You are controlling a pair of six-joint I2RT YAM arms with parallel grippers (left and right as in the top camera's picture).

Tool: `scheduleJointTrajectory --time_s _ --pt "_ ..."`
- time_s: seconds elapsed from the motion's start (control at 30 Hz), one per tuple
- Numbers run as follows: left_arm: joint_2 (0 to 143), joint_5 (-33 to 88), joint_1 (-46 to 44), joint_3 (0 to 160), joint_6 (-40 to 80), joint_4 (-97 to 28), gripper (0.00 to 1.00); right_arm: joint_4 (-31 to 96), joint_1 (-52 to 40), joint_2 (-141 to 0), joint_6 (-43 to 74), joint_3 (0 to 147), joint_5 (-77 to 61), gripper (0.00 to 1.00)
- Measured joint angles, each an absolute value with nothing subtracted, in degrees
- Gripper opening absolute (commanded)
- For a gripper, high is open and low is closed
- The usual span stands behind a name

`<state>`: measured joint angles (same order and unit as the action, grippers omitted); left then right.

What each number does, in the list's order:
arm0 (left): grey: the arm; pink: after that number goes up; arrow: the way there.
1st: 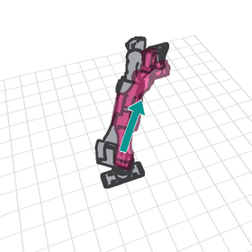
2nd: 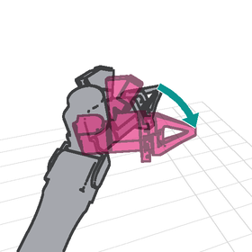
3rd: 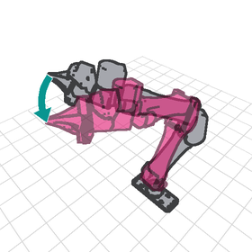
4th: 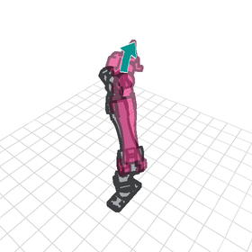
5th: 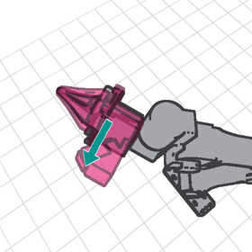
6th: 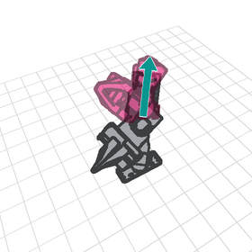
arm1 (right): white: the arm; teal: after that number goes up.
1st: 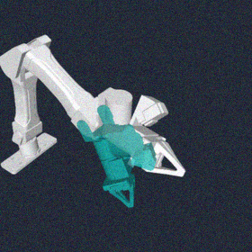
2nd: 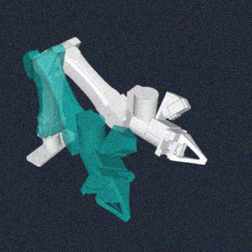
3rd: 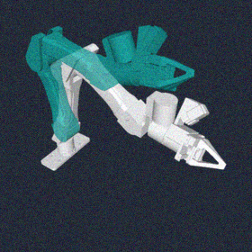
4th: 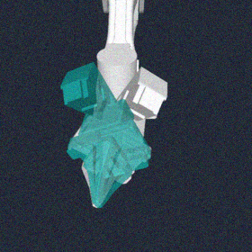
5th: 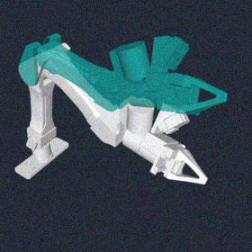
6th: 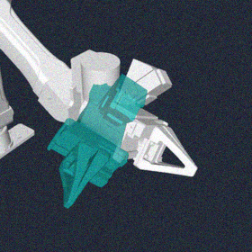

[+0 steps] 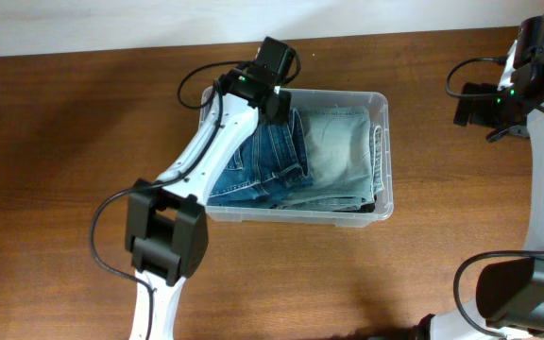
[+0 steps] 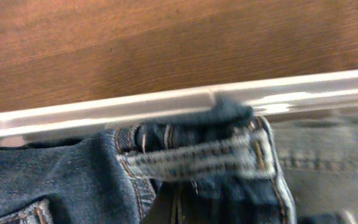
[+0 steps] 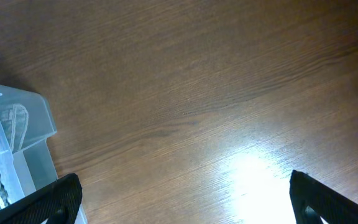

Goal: Pack container
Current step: 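Lower the dark blue jeans into the container's left side, then release the jeans and press them flat with the left gripper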

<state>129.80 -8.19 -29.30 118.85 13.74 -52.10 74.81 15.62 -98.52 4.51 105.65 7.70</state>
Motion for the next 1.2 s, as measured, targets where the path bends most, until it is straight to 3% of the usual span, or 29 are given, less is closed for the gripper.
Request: scheduleJointTrajectory --time_s 0.4,0.77,1.2 --pt "130.63 -7.70 -29.63 123.81 13.04 -56.86 0.01 74.83 15.62 -98.52 4.54 105.65 7.70 0.98" --pt "121.73 2.48 -31.29 125.82 15.46 -67.07 0.01 74.81 15.62 -98.52 4.54 105.65 7.70 0.98" --pt "121.69 5.82 -35.14 108.77 16.53 -62.54 0.00 74.81 15.62 -98.52 4.54 105.65 7.70 0.99"
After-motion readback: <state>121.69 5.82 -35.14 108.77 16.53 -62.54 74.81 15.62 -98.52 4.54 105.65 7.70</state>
